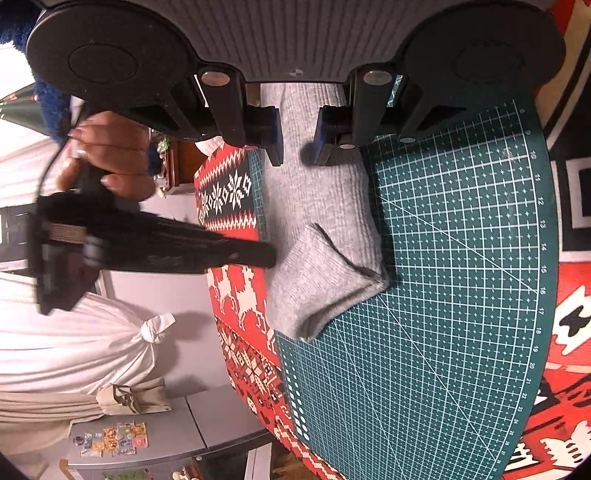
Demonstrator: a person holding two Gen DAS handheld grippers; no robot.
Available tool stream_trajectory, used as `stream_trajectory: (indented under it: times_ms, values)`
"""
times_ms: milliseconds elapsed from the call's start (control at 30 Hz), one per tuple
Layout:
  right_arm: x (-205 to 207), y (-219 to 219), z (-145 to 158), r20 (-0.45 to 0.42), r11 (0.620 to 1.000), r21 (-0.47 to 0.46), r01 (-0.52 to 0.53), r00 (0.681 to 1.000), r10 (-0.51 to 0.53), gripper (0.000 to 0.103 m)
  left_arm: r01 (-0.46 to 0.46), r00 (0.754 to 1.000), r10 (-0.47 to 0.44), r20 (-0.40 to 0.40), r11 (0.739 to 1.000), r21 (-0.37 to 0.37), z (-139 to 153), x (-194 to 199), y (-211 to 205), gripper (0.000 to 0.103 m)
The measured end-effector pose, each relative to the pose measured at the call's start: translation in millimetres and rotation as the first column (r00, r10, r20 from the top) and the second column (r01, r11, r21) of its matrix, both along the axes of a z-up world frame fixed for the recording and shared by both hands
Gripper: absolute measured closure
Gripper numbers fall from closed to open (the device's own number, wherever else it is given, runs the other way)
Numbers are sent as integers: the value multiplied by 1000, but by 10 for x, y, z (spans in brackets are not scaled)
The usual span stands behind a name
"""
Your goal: Fold clothes
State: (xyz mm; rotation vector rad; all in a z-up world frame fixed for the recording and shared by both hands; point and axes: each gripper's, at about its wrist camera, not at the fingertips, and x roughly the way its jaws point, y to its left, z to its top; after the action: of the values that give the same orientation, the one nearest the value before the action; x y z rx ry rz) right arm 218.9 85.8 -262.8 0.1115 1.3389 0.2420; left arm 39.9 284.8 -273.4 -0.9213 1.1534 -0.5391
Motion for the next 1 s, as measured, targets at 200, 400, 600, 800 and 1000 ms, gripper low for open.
stream_trajectory:
  times_ms: [200,400,600,800,1000]
  values:
    - [91,-10,132,17,1000,12,9,1000,-9,97,-4,1000,4,-8,1000,-14,-34,39,44,87]
    - [274,52,-15,19,999,-32,14,1000,-14,97,1,1000,-1,-8,1000,-17,-28,31,39,87]
    - [275,-68,221,64,999,29,38,997,-40,96,-9,1000,9,-8,1000,-18,-28,20,58,87]
    - [221,-229,140,72,999,33,43,996,-45,84,-13,1000,13,-5,1000,-14,-21,19,59,87]
    - [150,-279,-9,111,996,82,40,993,-49,77,-13,1000,13,-1,1000,-9,-25,32,43,87]
